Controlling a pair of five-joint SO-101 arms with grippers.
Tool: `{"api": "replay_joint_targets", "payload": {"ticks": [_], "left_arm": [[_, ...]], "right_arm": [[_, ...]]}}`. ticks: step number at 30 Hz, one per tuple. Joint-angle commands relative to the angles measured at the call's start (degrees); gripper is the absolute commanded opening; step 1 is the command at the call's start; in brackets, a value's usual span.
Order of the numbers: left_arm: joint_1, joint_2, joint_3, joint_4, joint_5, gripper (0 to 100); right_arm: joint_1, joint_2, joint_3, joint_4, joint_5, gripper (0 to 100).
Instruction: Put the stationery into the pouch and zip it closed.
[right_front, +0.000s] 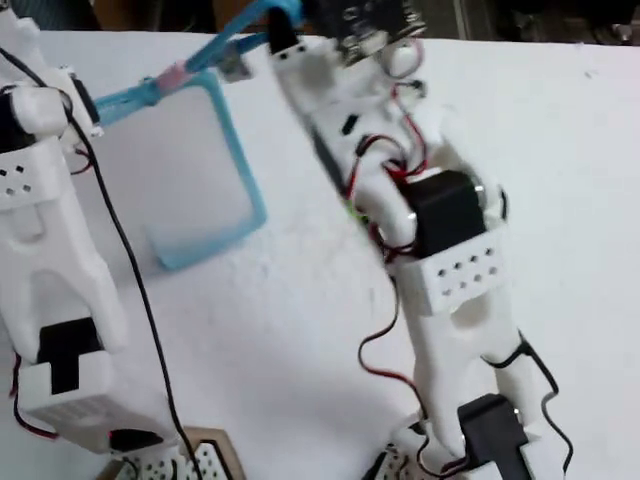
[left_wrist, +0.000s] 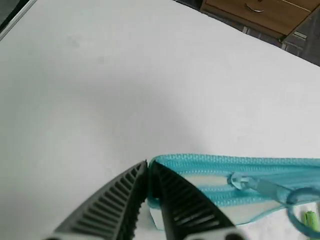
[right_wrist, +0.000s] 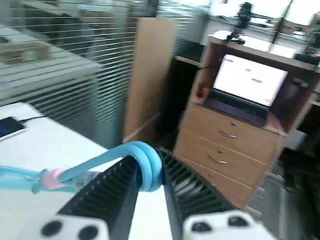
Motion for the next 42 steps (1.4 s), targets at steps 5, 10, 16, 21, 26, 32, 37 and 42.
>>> {"api": "replay_joint_targets", "payload": {"ticks": [5, 10, 16, 21, 26, 32, 37, 42], "left_arm": [[1.36, -1.01, 0.26, 1.67, -0.70, 2], [4.00, -6.99, 0.53, 2.37, -3.69, 2], [7.25, -14.81, 1.67, 2.37, -3.69, 2], [7.25, -20.97, 9.93, 2.37, -3.69, 2], [7.25, -26.77, 16.88, 2.02, -4.75, 2], [7.52, -31.69, 23.91, 1.93, -4.66, 2], [4.35, -33.01, 25.32, 0.88, -4.92, 2], [4.26, -33.27, 25.32, 1.58, -5.01, 2]], "right_arm": [[12.18, -1.80, -1.58, 0.04, 0.09, 1.7], [17.89, -2.07, 1.05, -0.13, 0.09, 1.7], [18.86, -3.30, 5.45, 0.04, 0.09, 1.7], [22.64, -3.56, 8.09, 0.04, 0.09, 1.7], [25.98, -3.82, 12.40, 0.04, 0.09, 1.7], [27.03, -3.82, 15.82, 0.13, 0.09, 1.7], [28.00, -3.82, 18.90, 0.84, 0.09, 1.7], [31.16, -3.56, 19.25, 2.77, 0.09, 1.7]]}}
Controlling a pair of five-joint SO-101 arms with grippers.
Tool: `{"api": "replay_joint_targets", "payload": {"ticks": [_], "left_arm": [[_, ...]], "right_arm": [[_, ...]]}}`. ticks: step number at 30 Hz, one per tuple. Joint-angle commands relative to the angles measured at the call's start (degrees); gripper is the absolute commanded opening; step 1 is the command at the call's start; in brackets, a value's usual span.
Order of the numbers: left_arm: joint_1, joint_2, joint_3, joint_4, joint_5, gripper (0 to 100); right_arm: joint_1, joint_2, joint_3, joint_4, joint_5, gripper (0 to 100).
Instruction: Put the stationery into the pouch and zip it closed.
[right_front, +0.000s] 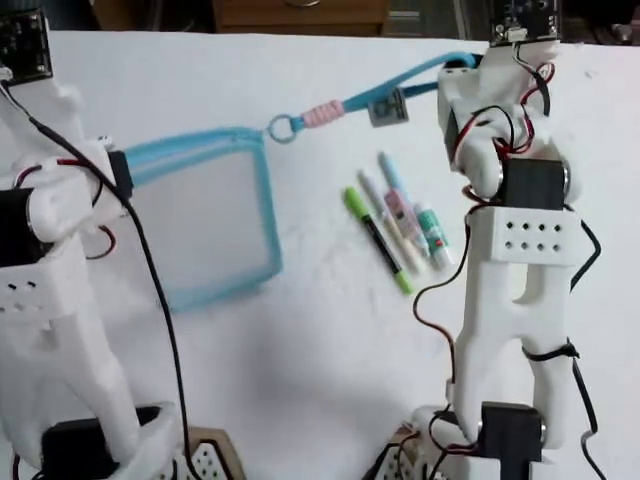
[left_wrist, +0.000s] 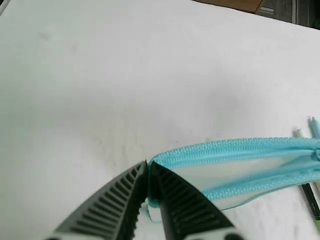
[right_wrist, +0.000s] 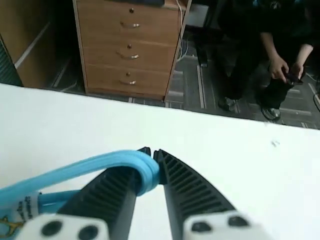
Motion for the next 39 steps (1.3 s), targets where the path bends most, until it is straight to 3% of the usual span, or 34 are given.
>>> {"api": "replay_joint_targets", "payload": {"ticks": [1, 8, 15, 19, 22, 27, 30, 36, 39], "left_arm": [[-1.71, -1.89, -0.26, -0.18, -0.35, 2], [-1.36, -1.80, -0.26, -0.26, -0.35, 2], [3.82, -1.80, -0.26, -1.58, -0.35, 2], [3.91, -1.54, 0.70, -4.22, -0.35, 2], [3.74, -1.98, 5.98, -10.64, -0.09, 2], [4.62, -2.95, 15.82, -18.55, -0.26, 2], [5.76, -8.48, 22.33, -21.19, -0.35, 2], [10.24, -29.67, 36.31, -21.71, -0.88, 2], [10.42, -36.62, 42.02, -20.57, -5.10, 2]], "right_arm": [[4.70, -2.15, -0.35, 0.57, 0.26, 1.7], [5.85, -2.42, -0.35, 2.51, 0.26, 1.7], [-5.85, -5.85, -0.70, 9.45, 0.79, 2.7], [-15.52, -12.26, -0.53, 17.63, 0.79, 18.8], [-22.99, -17.80, -0.44, 27.21, 0.79, 31.7], [-32.40, -24.04, -0.44, 41.89, 0.62, 35.4], [-33.98, -26.86, -0.18, 48.66, 0.35, 35.4], [-33.54, -35.82, 5.01, 48.22, 0.35, 35.4], [-30.55, -35.82, 7.65, 48.13, 0.26, 35.4]]}}
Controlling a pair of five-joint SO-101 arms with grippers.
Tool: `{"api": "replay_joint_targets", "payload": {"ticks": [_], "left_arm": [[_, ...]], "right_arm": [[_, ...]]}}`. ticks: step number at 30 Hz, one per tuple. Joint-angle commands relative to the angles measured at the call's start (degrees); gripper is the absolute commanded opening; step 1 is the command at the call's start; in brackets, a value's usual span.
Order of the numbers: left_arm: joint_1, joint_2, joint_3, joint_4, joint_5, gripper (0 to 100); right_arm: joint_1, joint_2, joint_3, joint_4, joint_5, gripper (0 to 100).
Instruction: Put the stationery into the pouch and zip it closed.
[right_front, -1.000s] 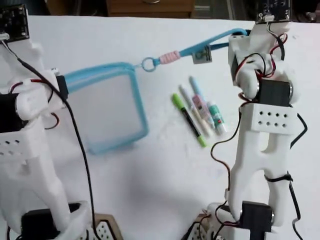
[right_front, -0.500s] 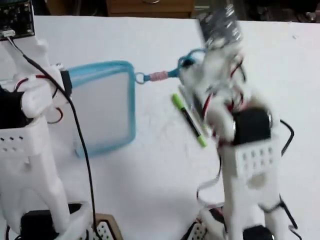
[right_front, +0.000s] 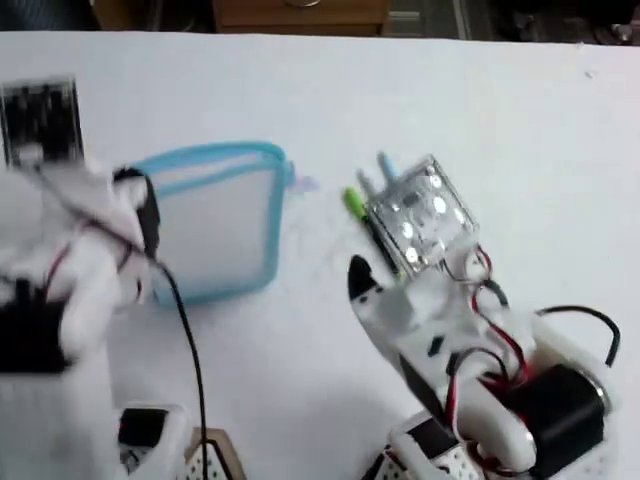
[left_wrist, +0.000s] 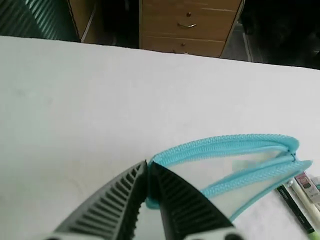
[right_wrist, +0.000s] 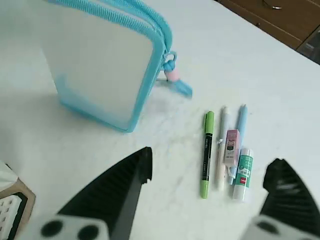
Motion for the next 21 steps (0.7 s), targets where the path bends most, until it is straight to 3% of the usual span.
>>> {"api": "replay_joint_targets", "payload": {"ticks": [1, 7, 13, 17, 21], "left_arm": [[1.10, -7.52, 6.95, 2.11, -3.87, 2], [1.19, -13.93, 11.25, 7.74, -7.74, 2], [1.01, -19.03, 11.16, 13.98, -14.42, 2], [1.01, -22.02, 11.16, 16.35, -16.79, 2], [1.01, -23.52, 11.16, 18.02, -19.52, 2]], "right_arm": [[4.79, 0.04, 2.29, 0.40, -0.18, 35.4], [17.71, 13.85, 3.43, -3.12, 0.18, 35.4], [18.07, 32.75, -2.55, -2.95, 1.05, 35.4], [18.07, 44.70, -7.30, -3.38, 12.04, 34.1], [18.42, 55.78, -11.08, -8.40, 17.05, 22.4]]}}
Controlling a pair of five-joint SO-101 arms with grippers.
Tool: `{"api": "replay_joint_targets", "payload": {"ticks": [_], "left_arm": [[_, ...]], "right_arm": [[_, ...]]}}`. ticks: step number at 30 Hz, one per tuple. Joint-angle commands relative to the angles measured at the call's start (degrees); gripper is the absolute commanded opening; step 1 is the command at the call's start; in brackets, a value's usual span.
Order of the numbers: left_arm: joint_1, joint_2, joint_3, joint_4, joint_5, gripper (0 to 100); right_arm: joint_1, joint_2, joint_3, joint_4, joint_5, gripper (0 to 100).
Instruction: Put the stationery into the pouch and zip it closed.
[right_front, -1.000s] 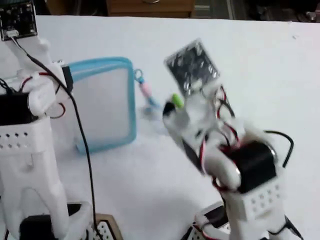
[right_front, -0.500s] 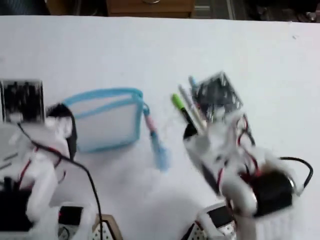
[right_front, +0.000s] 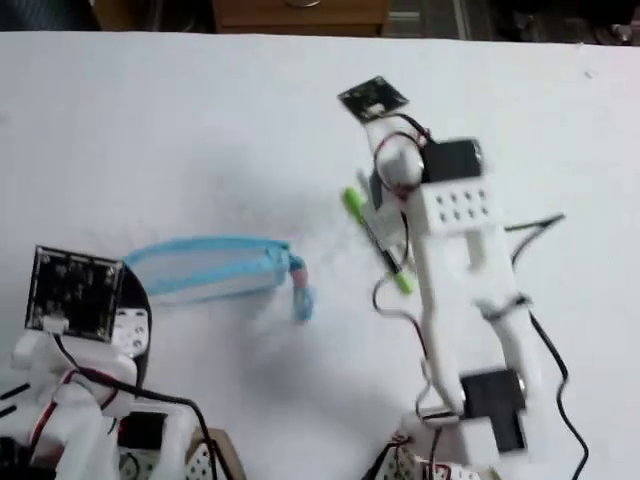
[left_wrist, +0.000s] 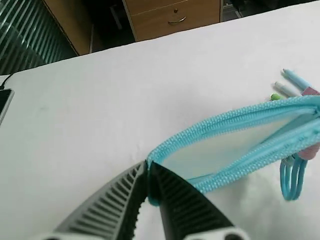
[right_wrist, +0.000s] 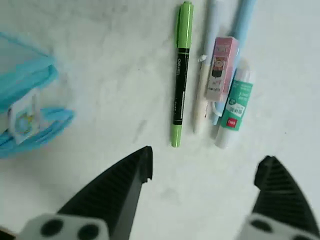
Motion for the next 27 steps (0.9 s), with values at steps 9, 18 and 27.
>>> {"api": "replay_joint_targets", "payload": {"ticks": [9, 18, 27], "left_arm": [[-4.44, -0.22, 1.93, 3.34, -2.90, 2], [-4.97, 0.04, 2.02, 3.25, -2.73, 2], [-4.97, 0.04, 2.46, 2.90, -2.55, 2]], "right_arm": [[-0.40, 23.16, -9.32, -14.29, 12.31, 20.3], [-0.92, 37.93, -18.81, -16.04, 12.31, 28.3], [-4.53, 48.75, -25.67, -15.87, 12.22, 28.3]]}}
